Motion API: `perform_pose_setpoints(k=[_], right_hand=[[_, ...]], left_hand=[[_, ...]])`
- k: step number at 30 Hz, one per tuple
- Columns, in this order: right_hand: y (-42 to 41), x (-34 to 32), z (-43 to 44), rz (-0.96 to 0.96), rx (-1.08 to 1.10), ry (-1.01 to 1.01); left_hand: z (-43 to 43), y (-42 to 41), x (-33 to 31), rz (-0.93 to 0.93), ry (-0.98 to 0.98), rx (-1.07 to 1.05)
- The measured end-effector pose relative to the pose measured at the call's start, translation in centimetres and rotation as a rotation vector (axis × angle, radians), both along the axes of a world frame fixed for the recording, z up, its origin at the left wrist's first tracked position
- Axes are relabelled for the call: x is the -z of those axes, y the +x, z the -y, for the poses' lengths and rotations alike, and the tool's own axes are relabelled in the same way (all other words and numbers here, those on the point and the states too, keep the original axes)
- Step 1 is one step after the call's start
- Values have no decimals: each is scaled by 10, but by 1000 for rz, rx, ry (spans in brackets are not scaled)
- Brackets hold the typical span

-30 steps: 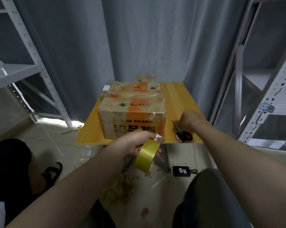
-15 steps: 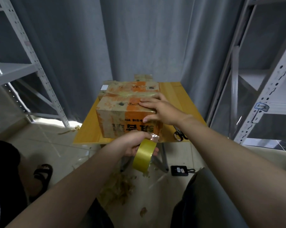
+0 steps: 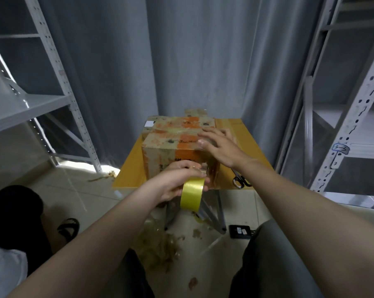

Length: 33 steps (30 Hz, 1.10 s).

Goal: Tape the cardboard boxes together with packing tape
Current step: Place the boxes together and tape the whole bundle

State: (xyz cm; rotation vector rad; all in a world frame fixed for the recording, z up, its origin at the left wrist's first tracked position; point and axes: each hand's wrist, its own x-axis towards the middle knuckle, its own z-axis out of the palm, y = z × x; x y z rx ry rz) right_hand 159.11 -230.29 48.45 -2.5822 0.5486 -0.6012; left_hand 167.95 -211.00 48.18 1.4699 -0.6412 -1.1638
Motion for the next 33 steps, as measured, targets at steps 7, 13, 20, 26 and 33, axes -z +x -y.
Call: perform_pose_setpoints(k=[7, 13, 20, 26, 33], right_hand=[[-19, -20, -23, 135, -39, 189], [-16, -43, -39, 82, -159, 249], [-19, -54, -44, 173, -27, 261], [-25, -73, -38, 251, 52, 243], [-13, -116, -20, 394, 104, 401]], left_hand=[[-12, -8, -14, 9, -165, -139], [-9, -10, -26, 68, -222, -200], [-1, -15, -31, 51, -244, -156], [1, -28, -38, 195, -267, -90], [-13, -39, -48, 133, -288, 1]])
